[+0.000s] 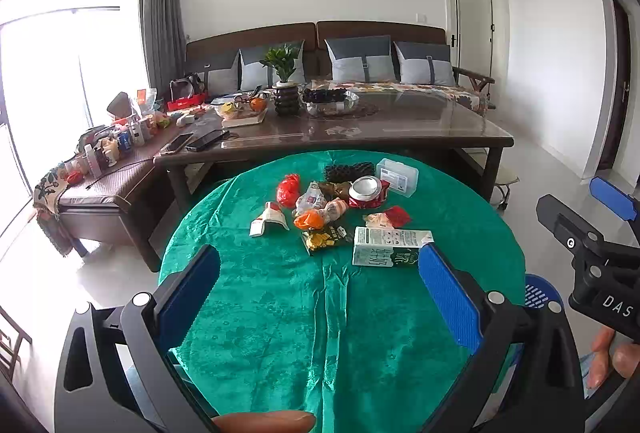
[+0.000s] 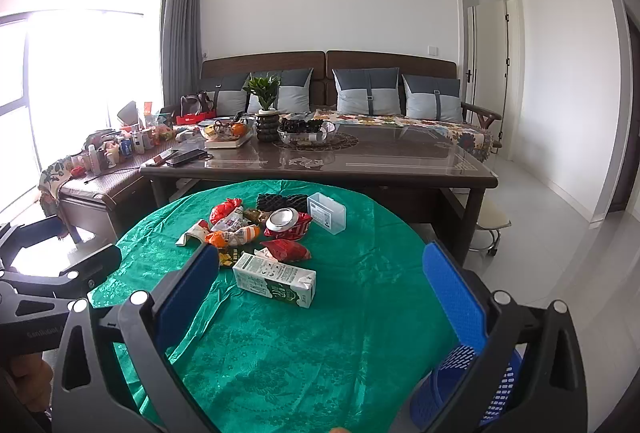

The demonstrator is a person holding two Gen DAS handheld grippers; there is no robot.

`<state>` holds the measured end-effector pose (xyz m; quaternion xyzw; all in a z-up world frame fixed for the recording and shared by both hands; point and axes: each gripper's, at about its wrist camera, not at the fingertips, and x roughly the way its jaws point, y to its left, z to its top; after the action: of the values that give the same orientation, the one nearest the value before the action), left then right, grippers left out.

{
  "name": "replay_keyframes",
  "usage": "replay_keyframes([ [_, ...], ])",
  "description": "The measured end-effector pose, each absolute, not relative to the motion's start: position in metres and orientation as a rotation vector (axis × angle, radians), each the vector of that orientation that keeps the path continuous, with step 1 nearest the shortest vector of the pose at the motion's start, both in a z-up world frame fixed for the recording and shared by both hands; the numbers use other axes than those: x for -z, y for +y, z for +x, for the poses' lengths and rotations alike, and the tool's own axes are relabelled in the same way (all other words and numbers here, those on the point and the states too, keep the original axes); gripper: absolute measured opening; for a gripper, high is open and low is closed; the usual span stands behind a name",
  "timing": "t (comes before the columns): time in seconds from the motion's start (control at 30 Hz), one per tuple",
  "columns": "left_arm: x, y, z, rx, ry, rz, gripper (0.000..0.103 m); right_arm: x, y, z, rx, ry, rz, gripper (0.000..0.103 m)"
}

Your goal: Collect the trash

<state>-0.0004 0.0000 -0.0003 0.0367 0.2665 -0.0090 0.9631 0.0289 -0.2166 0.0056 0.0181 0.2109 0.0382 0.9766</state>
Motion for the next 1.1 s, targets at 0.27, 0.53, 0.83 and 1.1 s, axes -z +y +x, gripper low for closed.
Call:
replay_keyframes([
  [0.27, 0.007, 0.003, -0.002, 0.015, 0.54, 0.076, 0.098, -0.006, -0.217, 0.029, -0.076, 0.426, 0.035, 0.098],
  [0.53, -0.001, 0.008, -0.003, 0.009, 0.542, 0.075, 0.098, -0.005, -0.219, 0.027, -0.074, 0.427, 0.037, 0.098],
  [0.83, -0.002, 0.013, -0.004, 0.006, 0.54, 0.082, 0.098, -0.004, -0.222, 0.026, -0.071, 0.427, 0.036, 0.098],
  [1.1, -0.003, 0.023, -0.002, 0.004, 0.542, 0.072, 0.098, -0.004, -0.22, 0.027, -0.071, 0.426, 0.037, 0.098],
])
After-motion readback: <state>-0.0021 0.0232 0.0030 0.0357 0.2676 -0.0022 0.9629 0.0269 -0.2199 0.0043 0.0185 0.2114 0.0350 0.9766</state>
